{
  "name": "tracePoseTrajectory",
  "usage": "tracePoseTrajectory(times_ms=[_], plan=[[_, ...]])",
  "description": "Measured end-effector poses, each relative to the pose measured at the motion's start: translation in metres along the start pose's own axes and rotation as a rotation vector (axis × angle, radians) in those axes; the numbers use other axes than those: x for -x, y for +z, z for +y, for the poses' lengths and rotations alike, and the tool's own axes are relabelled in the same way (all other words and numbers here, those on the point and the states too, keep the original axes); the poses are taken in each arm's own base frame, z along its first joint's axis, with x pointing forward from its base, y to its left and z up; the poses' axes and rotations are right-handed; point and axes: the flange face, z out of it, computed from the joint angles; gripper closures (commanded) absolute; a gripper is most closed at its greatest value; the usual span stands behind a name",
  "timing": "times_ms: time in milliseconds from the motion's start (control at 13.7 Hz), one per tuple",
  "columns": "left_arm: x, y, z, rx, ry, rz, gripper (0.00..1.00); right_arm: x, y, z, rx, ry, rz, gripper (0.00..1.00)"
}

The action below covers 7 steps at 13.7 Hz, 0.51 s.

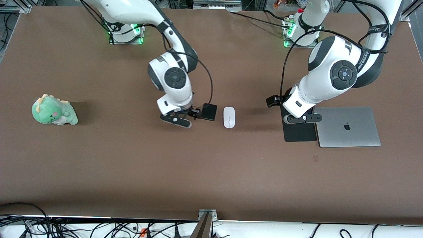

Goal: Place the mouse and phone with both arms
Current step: 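Lower the right gripper over the black phone and close on it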

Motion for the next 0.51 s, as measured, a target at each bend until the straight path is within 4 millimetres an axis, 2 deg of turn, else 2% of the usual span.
tracePoseTrajectory(times_ms=[146,365,511], plan=[[0.000,0.000,0.000,0.000,0.000,0.000,0.00,0.022,0.011,-0.023,-0.005,-0.045,0.005,0.00],[0.000,0.001,0.000,0.000,0.000,-0.001,0.00,0.040,0.025,-0.043,-0.026,-0.088,0.029,0.00],[0.000,0.001,0.000,0.000,0.000,-0.002,0.00,0.055,0.043,-0.055,-0.040,-0.129,0.054,0.00]])
